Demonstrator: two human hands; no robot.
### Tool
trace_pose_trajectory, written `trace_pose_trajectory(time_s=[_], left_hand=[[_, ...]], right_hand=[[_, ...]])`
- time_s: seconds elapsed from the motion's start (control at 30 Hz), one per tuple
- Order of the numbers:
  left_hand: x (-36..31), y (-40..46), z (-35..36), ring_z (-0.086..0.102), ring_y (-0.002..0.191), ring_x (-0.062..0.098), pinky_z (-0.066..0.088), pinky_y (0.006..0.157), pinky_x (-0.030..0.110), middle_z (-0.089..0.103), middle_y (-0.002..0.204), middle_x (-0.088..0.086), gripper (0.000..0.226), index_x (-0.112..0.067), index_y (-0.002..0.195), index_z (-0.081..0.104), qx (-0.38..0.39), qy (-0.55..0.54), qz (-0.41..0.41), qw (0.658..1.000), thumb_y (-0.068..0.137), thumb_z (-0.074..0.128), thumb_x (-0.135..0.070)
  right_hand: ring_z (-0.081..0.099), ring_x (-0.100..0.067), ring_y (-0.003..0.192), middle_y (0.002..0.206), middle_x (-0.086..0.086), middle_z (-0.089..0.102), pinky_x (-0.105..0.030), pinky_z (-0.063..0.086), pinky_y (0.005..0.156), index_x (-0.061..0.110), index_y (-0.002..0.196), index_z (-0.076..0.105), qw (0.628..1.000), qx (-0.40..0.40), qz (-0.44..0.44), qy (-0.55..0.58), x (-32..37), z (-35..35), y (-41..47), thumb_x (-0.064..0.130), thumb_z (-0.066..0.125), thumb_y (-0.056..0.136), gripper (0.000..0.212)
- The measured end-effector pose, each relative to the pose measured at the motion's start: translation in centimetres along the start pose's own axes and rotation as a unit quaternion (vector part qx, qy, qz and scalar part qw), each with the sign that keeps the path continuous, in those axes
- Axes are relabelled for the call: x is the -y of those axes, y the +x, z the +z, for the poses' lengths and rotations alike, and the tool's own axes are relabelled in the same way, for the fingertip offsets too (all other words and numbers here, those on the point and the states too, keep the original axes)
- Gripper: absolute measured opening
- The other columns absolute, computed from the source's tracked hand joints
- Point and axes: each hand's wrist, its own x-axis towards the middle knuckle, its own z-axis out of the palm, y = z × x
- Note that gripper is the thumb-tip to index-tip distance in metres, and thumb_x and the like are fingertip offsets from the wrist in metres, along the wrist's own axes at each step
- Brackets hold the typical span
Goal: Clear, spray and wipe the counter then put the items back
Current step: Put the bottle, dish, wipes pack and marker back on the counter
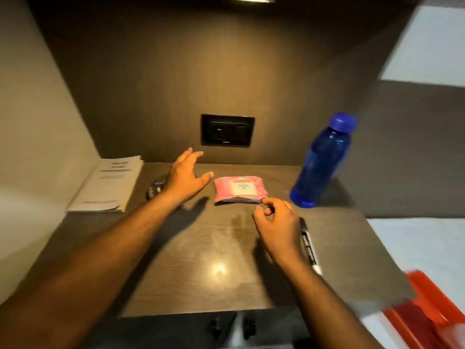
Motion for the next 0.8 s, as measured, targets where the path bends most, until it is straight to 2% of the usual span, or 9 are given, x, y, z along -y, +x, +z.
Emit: trace_pose_trajectory(time_s=[0.07,0.17,0.23,0.3,0.37,0.43,0.57,0.7,0.8], left_hand=[[2.2,-0.3,-3.7,0.038,0.138,0.03,0.031,0.112,0.035,0.041,0.148,0.018,0.055,-0.015,0.13,0.057,-0.053,0.031,-0.053,0.997,0.08,0.073,-0.03],[7.2,-1.3,-9.3,0.046,0.129,0.035,0.039,0.107,0.039,0.05,0.141,0.018,0.048,-0.014,0.129,0.057,-0.075,0.113,-0.171,0.976,0.084,0.066,-0.029],[10.5,-3.1,-12.5,0.048,0.127,0.037,0.04,0.105,0.042,0.049,0.141,0.017,0.049,-0.014,0.134,0.051,-0.046,0.2,-0.248,0.947,0.088,0.059,-0.029],[12.8,-5.4,-14.1,0.038,0.135,0.036,0.033,0.11,0.042,0.035,0.152,0.017,0.052,-0.015,0.142,0.043,0.038,0.257,-0.26,0.93,0.093,0.054,-0.027],[14.3,-7.7,-14.6,0.027,0.143,0.032,0.023,0.115,0.037,0.021,0.158,0.016,0.054,-0.014,0.147,0.037,0.113,0.223,-0.254,0.934,0.096,0.051,-0.026],[14.6,-9.1,-14.2,0.026,0.143,0.031,0.02,0.116,0.033,0.023,0.158,0.016,0.051,-0.013,0.146,0.038,0.127,0.202,-0.256,0.937,0.098,0.047,-0.029],[13.8,-10.0,-14.4,0.056,0.116,0.031,0.045,0.098,0.035,0.058,0.131,0.015,0.04,-0.01,0.126,0.059,0.059,0.257,-0.235,0.935,0.096,0.047,-0.033],[13.0,-10.7,-15.4,0.061,0.111,0.031,0.052,0.092,0.034,0.061,0.127,0.015,0.036,-0.006,0.125,0.058,0.022,0.244,-0.296,0.923,0.093,0.055,-0.021],[11.6,-10.6,-15.4,0.063,0.108,0.03,0.05,0.084,0.032,0.064,0.123,0.013,0.033,-0.009,0.122,0.059,0.014,0.228,-0.342,0.911,0.094,0.054,-0.024]], right_hand=[[0.059,-0.015,0.078,0.086,0.001,0.065,-0.024,0.043,0.065,0.018,0.094,0.07,0.996,0.066,-0.047,0.032,4.6,3.9,0.4,0.023,0.062,0.086,0.012],[0.066,-0.023,0.089,0.094,-0.008,0.072,-0.035,0.052,0.08,0.01,0.1,0.072,0.977,0.195,-0.07,0.055,11.0,10.6,0.1,0.024,0.063,0.086,0.022],[0.067,-0.025,0.088,0.094,-0.011,0.072,-0.037,0.054,0.082,0.009,0.093,0.071,0.954,0.287,-0.038,0.075,14.3,15.0,-0.7,0.026,0.063,0.087,0.019],[0.067,-0.026,0.082,0.091,-0.015,0.07,-0.036,0.055,0.075,0.008,0.086,0.068,0.94,0.336,-0.001,0.065,16.0,18.7,-1.5,0.025,0.062,0.088,0.019],[0.069,-0.033,0.095,0.105,-0.019,0.071,-0.04,0.057,0.082,0.002,0.102,0.069,0.933,0.352,0.04,0.066,17.3,21.5,-2.3,0.024,0.061,0.087,0.027],[0.067,-0.036,0.104,0.115,-0.019,0.07,-0.038,0.057,0.086,0.0,0.112,0.067,0.936,0.335,0.074,0.077,18.0,23.6,-2.4,0.021,0.06,0.087,0.033],[0.067,-0.034,0.1,0.113,-0.015,0.071,-0.042,0.057,0.088,0.005,0.107,0.068,0.941,0.293,0.147,0.082,18.0,25.0,-2.4,0.023,0.067,0.084,0.029],[0.069,-0.032,0.096,0.109,-0.014,0.071,-0.045,0.058,0.086,0.007,0.103,0.065,0.933,0.31,0.173,0.064,16.9,24.8,-3.0,0.021,0.072,0.082,0.026],[0.069,-0.031,0.095,0.111,-0.015,0.07,-0.043,0.06,0.082,0.005,0.106,0.064,0.92,0.336,0.185,0.081,16.9,24.3,-3.6,0.015,0.072,0.084,0.026]])
